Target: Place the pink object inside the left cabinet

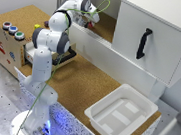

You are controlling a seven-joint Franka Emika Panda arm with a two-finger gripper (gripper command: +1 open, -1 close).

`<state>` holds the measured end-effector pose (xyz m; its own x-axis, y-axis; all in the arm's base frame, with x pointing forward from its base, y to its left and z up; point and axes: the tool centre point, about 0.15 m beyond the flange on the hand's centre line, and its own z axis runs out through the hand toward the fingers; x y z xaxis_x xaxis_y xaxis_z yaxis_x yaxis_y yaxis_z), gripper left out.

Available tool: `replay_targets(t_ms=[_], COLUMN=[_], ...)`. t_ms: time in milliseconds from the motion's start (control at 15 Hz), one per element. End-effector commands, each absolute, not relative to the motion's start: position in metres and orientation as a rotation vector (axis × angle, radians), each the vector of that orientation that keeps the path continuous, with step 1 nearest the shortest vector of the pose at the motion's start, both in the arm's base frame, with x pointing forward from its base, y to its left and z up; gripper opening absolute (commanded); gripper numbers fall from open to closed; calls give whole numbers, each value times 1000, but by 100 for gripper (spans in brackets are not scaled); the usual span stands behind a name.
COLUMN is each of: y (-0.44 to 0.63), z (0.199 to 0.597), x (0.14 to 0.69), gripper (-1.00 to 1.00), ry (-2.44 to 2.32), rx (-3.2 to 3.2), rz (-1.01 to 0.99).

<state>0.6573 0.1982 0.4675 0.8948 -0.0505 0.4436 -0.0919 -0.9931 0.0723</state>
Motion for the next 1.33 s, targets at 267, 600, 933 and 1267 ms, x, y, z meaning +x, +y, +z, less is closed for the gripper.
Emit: replay_targets(t_ms=[267,600,933,1267], y=[202,186,212,290], z=[492,495,477,478], x=[584,474,421,398], gripper=[100,100,100,100], ry=[-109,-110,186,683], rx=[2861,2908,3041,3101], rz=[899,970,790,640])
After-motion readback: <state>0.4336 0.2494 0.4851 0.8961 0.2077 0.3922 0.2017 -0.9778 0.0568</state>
